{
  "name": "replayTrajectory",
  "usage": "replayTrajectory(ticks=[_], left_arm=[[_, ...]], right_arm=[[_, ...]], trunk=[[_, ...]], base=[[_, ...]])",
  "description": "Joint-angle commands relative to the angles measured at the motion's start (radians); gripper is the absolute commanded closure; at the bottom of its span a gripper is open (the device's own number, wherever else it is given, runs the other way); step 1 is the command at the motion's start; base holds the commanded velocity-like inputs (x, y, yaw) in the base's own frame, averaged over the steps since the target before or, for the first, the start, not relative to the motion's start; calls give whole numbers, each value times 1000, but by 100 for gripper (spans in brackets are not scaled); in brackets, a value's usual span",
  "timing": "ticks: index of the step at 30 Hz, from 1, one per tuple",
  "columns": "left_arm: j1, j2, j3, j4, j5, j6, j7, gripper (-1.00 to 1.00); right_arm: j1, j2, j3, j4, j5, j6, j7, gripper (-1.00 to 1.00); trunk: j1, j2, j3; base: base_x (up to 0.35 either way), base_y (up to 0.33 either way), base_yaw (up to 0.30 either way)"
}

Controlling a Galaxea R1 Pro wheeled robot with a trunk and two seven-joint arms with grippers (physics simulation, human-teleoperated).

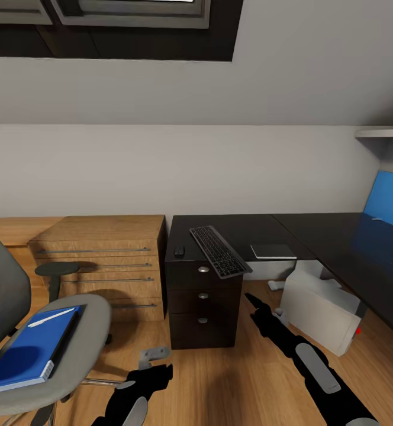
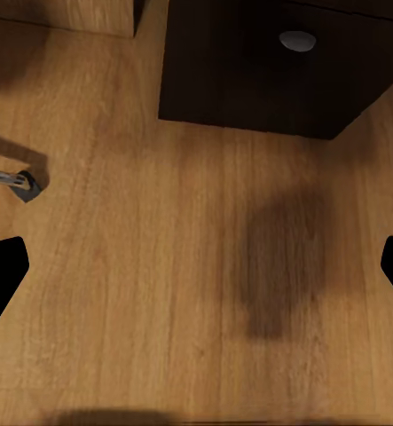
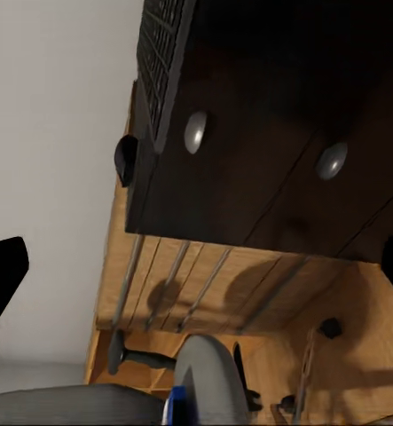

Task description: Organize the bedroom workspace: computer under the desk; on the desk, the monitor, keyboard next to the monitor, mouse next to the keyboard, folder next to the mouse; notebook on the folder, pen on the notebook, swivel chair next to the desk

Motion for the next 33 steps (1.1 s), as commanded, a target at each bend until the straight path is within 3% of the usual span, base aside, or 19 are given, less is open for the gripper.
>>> replayTrajectory(ticks=[1,4,8,33], left_arm=[[-1,0,-4,-1,10,1,10,-100],[-1,0,-16,-1,9,0,11,-100],[-1,3,-58,-1,9,-11,11,-100],[-1,5,-64,-1,14,-15,13,-100]], right_arm=[[-1,-1,-1,1,-20,15,1,-100],[-1,-10,-7,3,-50,48,1,-100],[-1,-30,-10,2,-65,69,3,-100],[-1,-37,-7,7,-56,62,3,-100]], trunk=[[0,-1,-1],[0,-1,-1],[0,-1,-1],[0,-1,-1]], base=[[0,0,0],[0,0,0],[153,0,0],[151,0,0]])
